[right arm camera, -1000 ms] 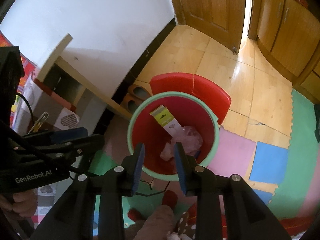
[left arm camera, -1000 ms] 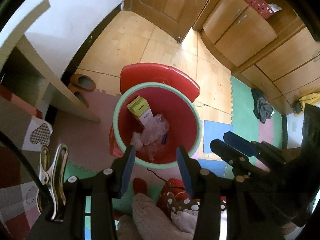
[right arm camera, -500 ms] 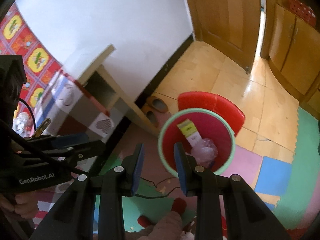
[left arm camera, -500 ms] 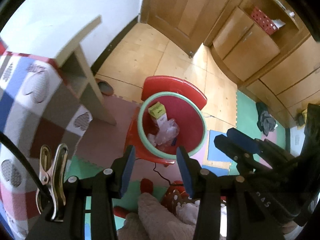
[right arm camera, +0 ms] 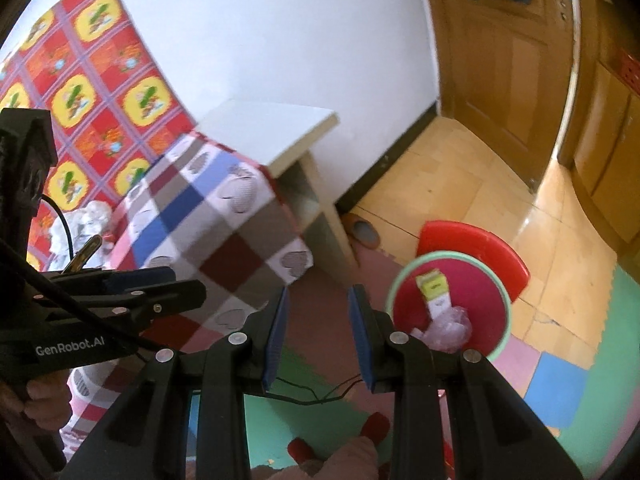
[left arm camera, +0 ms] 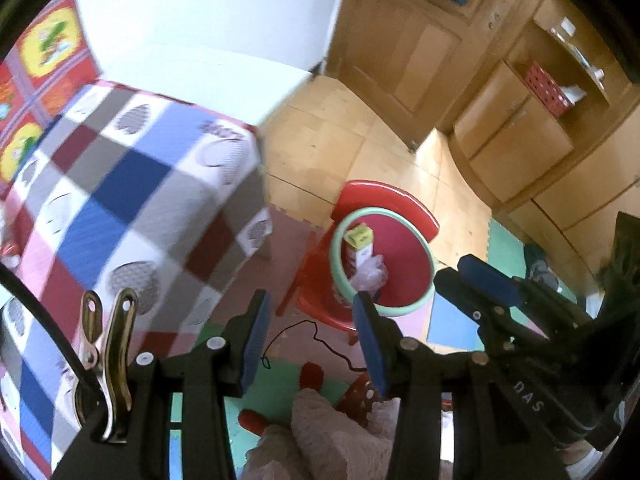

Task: Collect trash
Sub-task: 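Move both tools back over the trash pile on the bed, then lower both grippers onto the white plastic bag on the pile, then close both grippers on the white plastic bag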

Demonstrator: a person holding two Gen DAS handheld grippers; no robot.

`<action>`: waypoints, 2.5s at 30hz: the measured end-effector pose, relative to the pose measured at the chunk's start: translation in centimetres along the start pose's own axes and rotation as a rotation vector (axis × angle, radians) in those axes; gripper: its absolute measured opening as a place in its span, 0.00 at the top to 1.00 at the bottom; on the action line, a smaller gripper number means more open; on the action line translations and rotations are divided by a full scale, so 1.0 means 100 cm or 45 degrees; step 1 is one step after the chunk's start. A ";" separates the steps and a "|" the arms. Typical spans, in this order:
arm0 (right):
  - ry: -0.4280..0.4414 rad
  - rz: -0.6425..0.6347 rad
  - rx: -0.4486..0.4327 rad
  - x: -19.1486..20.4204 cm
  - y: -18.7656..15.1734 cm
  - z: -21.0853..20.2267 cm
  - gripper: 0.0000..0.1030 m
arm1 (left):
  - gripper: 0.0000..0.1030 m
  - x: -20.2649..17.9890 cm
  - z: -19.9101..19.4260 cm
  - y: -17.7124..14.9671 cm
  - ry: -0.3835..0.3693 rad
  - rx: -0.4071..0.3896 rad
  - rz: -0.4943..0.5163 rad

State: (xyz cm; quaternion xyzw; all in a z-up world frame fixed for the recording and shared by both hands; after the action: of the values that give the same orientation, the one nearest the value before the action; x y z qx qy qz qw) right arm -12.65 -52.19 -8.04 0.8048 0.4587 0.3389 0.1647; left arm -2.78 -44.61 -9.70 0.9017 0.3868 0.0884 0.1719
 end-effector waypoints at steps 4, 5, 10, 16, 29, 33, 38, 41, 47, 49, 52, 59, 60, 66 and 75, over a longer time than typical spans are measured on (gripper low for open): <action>0.040 -0.061 0.002 0.035 0.003 0.002 0.69 | 0.57 0.033 -0.017 -0.010 0.036 -0.025 -0.056; 0.048 -0.079 0.003 0.043 0.003 0.002 0.69 | 0.57 0.043 -0.022 -0.013 0.044 -0.032 -0.076; 0.106 -0.160 0.014 0.089 0.002 0.006 0.69 | 0.57 0.085 -0.043 -0.026 0.068 -0.069 -0.160; 0.161 -0.227 0.017 0.138 -0.003 0.012 0.69 | 0.57 0.135 -0.068 -0.041 0.105 -0.108 -0.259; 0.279 -0.395 0.084 0.232 -0.016 0.040 0.65 | 0.57 0.238 -0.111 -0.083 0.213 -0.179 -0.453; 0.322 -0.470 0.121 0.260 -0.015 0.052 0.65 | 0.57 0.268 -0.120 -0.090 0.244 -0.197 -0.537; 0.422 -0.482 0.160 0.283 -0.003 0.071 0.65 | 0.57 0.302 -0.126 -0.093 0.297 -0.207 -0.638; 0.466 -0.506 0.174 0.295 0.008 0.086 0.65 | 0.57 0.321 -0.125 -0.090 0.333 -0.204 -0.699; 0.545 -0.562 0.239 0.315 0.039 0.126 0.53 | 0.57 0.354 -0.113 -0.071 0.376 -0.178 -0.799; 0.571 -0.587 0.266 0.323 0.049 0.143 0.52 | 0.57 0.364 -0.108 -0.064 0.398 -0.174 -0.822; 0.611 -0.612 0.313 0.332 0.061 0.166 0.51 | 0.56 0.379 -0.098 -0.050 0.411 -0.173 -0.862; 0.694 -0.660 0.418 0.352 0.085 0.224 0.42 | 0.50 0.411 -0.072 -0.027 0.460 -0.138 -0.970; 0.703 -0.663 0.435 0.355 0.088 0.234 0.41 | 0.48 0.415 -0.067 -0.024 0.466 -0.127 -0.982; 0.786 -0.606 0.526 0.367 0.100 0.284 0.40 | 0.45 0.430 -0.047 -0.013 0.526 -0.078 -1.003; 0.836 -0.588 0.628 0.387 0.103 0.335 0.29 | 0.45 0.446 -0.021 -0.012 0.563 -0.018 -1.085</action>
State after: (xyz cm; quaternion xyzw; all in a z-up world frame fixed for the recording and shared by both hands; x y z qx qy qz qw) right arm 30.68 -23.22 -10.86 0.5470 0.7204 0.4108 -0.1141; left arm 26.38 -10.82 -6.99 0.6212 0.7486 0.2024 0.1127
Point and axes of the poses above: each gripper's, at about its wrist camera, not at the fingertips, and z roughly the way its jaws point, x to its left, y to its top, the point moved 6 cm from there along z, roughly the way its jaws point, and after that the axes turned 11 degrees about y, right-handed, at the moved point
